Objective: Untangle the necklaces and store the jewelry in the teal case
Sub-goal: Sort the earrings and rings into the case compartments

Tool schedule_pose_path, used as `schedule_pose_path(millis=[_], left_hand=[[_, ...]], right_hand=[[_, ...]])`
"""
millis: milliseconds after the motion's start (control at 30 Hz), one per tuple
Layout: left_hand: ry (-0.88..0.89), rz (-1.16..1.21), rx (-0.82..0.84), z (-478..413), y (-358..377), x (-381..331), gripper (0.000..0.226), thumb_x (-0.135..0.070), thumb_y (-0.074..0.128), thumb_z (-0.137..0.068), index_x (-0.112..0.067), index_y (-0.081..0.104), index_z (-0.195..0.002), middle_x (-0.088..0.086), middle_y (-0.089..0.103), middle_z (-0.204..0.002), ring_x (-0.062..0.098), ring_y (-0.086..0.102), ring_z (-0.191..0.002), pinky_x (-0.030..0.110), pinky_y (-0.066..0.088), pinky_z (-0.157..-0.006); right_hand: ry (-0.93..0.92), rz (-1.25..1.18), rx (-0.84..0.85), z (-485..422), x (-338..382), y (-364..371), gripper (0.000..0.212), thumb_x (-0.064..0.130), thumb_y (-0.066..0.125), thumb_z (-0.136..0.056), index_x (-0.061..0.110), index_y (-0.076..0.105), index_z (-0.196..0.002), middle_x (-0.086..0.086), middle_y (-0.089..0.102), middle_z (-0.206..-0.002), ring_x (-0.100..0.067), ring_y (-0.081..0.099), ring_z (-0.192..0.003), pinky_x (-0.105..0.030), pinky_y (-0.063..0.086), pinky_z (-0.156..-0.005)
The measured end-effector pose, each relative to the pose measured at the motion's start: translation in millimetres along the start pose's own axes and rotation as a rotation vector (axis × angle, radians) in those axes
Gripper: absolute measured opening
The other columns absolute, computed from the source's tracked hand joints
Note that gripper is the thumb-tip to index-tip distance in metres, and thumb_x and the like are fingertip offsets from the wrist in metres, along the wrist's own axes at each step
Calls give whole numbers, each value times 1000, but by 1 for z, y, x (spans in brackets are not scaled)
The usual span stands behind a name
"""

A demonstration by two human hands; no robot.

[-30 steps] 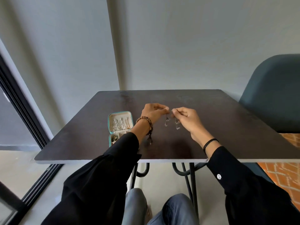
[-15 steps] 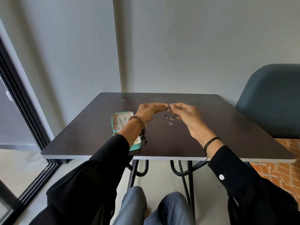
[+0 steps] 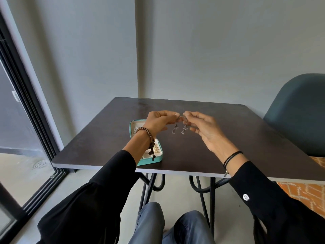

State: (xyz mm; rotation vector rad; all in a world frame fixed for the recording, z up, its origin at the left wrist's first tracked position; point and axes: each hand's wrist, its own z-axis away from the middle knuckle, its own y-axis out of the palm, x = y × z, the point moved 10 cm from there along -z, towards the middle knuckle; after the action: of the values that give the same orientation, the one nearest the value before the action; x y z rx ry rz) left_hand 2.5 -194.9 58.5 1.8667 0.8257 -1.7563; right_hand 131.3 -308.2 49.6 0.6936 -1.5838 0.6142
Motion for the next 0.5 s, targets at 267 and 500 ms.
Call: schedule_pose_path(millis=[267,500], left_hand=[[85,31,-40,6,-34,-4,23,-15,70,-91,2,72,-107,5,74,-91,-2,70,-73,8,49,-62],[62,38,-104,13,-67,5,27,-19,76,-86,1,73,-103,13,77,-98,22,75,-88,30,59,-83]], right_hand=[[-117,53,12,2,10,37,23,26,70,-97,6,74,-108,-6,80,-95,-15,78,-87,-21,59,-79],[-245,198,-1,4,14,71,12,25,68,-98,13,70,-96,-7,79,-87,-20,78,-79,-32,63,-71]])
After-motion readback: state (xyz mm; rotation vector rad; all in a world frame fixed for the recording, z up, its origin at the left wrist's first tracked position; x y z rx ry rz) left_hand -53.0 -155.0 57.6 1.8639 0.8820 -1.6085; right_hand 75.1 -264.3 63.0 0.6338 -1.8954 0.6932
